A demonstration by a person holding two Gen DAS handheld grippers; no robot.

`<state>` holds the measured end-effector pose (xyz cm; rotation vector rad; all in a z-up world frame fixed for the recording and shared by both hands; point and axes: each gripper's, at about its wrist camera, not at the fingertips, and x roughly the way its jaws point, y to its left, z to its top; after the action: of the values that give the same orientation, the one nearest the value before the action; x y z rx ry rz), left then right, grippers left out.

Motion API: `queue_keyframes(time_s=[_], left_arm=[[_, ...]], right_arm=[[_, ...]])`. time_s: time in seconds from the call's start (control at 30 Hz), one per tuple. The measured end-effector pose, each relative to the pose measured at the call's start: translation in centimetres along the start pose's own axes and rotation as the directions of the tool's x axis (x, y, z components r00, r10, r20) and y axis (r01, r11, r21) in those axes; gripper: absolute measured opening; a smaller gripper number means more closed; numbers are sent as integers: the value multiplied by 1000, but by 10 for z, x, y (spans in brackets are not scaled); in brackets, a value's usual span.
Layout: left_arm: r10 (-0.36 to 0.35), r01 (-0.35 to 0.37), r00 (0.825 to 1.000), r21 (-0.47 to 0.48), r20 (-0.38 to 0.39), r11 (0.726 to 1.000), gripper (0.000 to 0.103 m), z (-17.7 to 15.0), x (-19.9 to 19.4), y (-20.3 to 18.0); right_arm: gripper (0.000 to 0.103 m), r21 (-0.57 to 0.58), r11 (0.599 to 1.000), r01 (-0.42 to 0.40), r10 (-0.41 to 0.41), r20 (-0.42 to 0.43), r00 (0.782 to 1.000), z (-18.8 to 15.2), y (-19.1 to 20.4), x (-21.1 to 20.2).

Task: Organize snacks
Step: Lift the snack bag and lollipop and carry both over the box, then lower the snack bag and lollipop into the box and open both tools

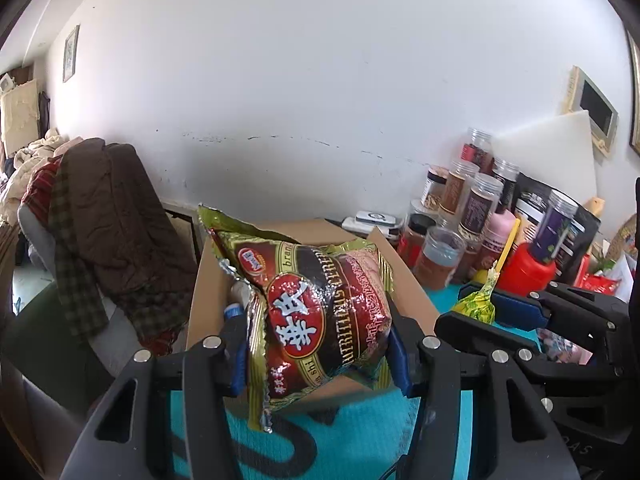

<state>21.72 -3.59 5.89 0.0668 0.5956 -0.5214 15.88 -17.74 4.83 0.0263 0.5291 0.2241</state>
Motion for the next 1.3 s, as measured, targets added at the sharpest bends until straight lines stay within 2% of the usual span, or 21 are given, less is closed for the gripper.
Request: queue_keyframes(time_s=[0.3,0.5,0.73,0.83,1.0,1.1,1.3], left_arm=[[17,-17,1000,-12,9,1000,53,30,44,15],[48,-48,999,-24,-16,999,53,38,83,23],[111,-112,991,-12,-74,994,53,36,129,30],[117,-120,986,-12,-120,993,53,30,148,34],[123,-128,974,-13,-191,992,53,17,173,42],[115,-122,969,-20,-220,992,53,12,182,46],[99,-107,965,-18,-244,994,53,5,190,48]], right_arm=[[28,-7,1000,13,-13,26,1000,28,-29,43],[28,20,1000,-10,10,4,1000,36,-43,77],[28,84,996,-31,37,-76,996,36,-64,125],[28,119,991,-66,81,-125,989,31,-72,145],[28,152,987,-57,85,-184,979,20,-77,167],[28,148,988,-35,69,-231,971,13,-77,178],[28,126,992,14,21,-270,963,7,-78,184]])
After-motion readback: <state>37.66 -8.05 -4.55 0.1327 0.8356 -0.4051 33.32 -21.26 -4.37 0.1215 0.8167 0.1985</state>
